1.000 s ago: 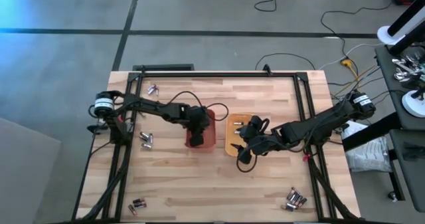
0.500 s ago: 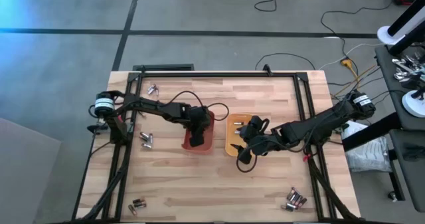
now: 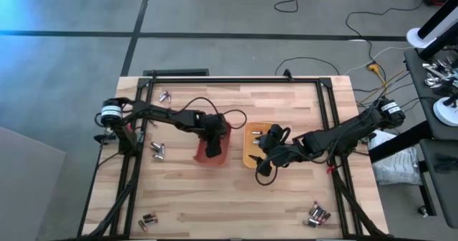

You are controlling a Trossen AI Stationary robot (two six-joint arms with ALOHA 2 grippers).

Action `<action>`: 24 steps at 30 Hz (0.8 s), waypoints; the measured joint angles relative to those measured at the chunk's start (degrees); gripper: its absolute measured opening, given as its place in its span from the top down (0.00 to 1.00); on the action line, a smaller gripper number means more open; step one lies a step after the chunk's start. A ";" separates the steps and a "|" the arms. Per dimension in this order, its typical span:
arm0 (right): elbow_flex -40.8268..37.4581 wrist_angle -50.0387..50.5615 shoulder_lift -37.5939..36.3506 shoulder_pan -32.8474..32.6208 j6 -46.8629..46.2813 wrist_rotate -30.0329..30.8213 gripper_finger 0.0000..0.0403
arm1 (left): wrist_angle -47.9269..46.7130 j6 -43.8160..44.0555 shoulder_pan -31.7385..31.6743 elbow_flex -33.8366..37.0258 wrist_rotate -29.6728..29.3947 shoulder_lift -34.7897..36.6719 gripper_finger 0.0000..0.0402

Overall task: Sort batteries
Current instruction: Put the brown-black battery into the orange bin, then put the black-silver battery into the yellow bin

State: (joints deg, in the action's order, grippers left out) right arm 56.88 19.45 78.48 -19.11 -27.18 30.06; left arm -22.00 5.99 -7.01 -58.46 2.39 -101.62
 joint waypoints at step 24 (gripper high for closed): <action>0.00 3.00 -0.04 0.00 0.24 0.00 0.15 | -20.68 2.26 4.21 2.33 -0.33 18.15 0.74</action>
State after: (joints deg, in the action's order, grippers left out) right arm 56.88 22.45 78.43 -19.11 -26.94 30.06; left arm -42.68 8.25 -2.80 -56.12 2.07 -83.47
